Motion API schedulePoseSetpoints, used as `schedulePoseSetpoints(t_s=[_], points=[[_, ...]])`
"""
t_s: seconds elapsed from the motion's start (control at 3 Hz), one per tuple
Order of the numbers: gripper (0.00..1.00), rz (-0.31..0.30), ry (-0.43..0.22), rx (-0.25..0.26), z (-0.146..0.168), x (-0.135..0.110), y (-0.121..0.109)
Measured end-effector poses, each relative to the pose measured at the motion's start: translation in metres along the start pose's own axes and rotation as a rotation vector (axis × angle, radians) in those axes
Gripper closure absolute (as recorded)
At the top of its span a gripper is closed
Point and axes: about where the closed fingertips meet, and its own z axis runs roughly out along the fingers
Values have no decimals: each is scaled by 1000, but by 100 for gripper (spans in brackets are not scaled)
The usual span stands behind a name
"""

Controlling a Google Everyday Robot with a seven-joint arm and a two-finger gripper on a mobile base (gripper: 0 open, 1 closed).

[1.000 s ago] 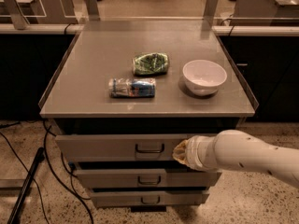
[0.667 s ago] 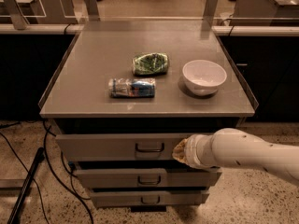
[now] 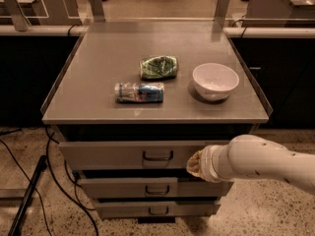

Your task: Close top drawer

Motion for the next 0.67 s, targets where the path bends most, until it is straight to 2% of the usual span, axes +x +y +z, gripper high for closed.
schedulePoseSetpoints(t_s=[0.33,0.67], points=[[100,19,-25,-92,-15,8,27],[100,64,-90,-201,-40,19,61]])
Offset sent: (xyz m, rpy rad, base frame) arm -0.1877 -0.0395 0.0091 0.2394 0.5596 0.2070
